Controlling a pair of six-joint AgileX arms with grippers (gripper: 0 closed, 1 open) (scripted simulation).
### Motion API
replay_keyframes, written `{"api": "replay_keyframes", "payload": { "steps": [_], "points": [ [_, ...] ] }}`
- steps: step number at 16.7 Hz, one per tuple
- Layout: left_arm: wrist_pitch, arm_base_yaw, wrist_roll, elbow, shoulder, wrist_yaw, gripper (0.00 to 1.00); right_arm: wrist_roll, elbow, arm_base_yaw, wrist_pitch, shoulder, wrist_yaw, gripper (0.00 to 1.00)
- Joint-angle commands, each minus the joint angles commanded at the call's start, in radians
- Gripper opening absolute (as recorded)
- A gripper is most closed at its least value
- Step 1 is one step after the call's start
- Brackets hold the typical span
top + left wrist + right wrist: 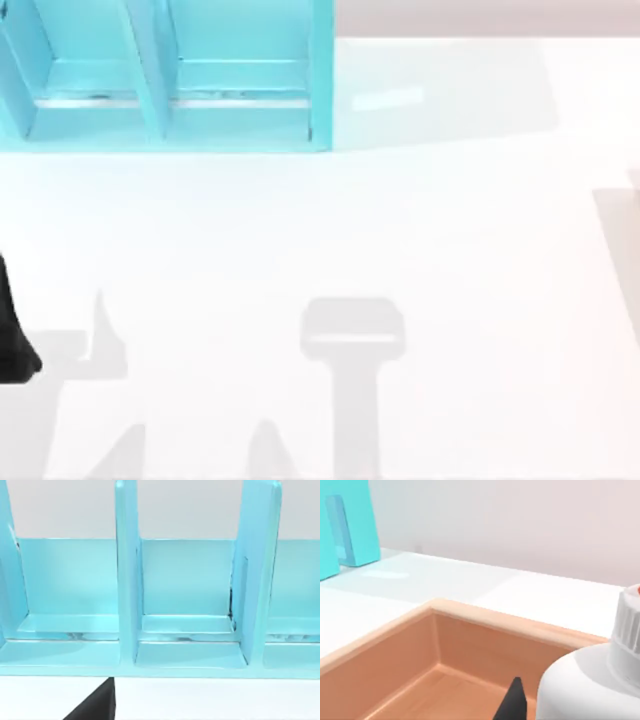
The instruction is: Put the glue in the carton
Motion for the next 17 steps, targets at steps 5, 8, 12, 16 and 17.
{"api": "replay_keyframes", "payload": {
  "steps": [5, 8, 12, 16, 17],
  "points": [
    [0.0, 0.0, 0.0, 0.0, 0.0, 0.0, 1.0, -0.013, 0.003, -0.057, -0.004, 0.007, -0.046, 0.0],
    [0.0, 0.0, 0.0, 0.0, 0.0, 0.0, 1.0, 0.003, 0.179, -0.048, -0.132, 0.081, 0.19, 0.0],
    [0.0, 0.0, 0.0, 0.0, 0.0, 0.0, 1.0, 0.001, 0.188, -0.018, -0.078, 0.052, 0.169, 0.0],
    [0.0, 0.0, 0.0, 0.0, 0.0, 0.0, 1.0, -0.002, 0.209, 0.021, 0.057, 0.039, 0.113, 0.0],
    [0.0, 0.0, 0.0, 0.0, 0.0, 0.0, 1.0, -0.004, 0.212, 0.025, 0.08, 0.04, 0.105, 0.0]
  ]
}}
